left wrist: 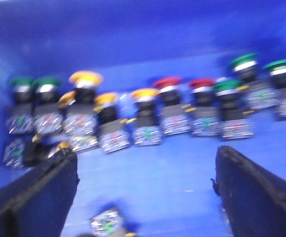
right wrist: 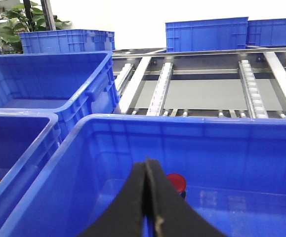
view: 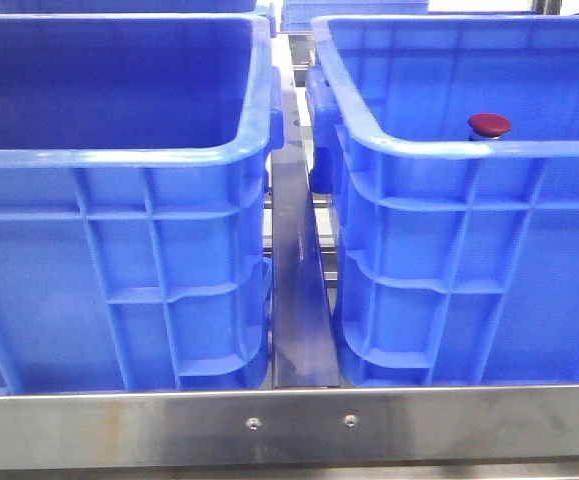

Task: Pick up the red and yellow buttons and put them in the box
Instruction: 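Lower the left gripper and grasp a yellow button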

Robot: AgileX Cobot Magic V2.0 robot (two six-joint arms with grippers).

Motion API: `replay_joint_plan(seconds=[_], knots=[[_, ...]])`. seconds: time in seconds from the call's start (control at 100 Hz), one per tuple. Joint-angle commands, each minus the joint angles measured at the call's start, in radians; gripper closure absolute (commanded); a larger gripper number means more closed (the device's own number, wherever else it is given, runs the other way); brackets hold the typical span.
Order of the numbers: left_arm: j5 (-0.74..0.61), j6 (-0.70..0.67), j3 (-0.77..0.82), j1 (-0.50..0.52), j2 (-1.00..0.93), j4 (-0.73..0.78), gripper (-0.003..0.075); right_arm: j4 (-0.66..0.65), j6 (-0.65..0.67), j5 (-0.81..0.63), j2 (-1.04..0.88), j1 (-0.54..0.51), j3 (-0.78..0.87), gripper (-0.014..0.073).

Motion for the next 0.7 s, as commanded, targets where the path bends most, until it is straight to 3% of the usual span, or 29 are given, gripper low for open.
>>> replay_joint_plan(seconds=[0.0, 0.27, 0.69], knots=[[-0.09, 0.11, -0.034, 0.078, 0.018, -0.086, 0.0183, 0.005, -0.012, -0.031, -0.002, -0.005, -0.027, 0.0662], [-0.169, 0.204, -0.045, 0.229, 0.204, -0.113, 0.0183, 0.005, -0.012, -0.031, -0.002, -0.005, -0.027, 0.0662], [-0.17, 0.328, -0.223, 0.235, 0.444, -0.178, 0.0185, 0.005, -0.012, -0.031, -0.002, -0.005, -0.027, 0.0662]])
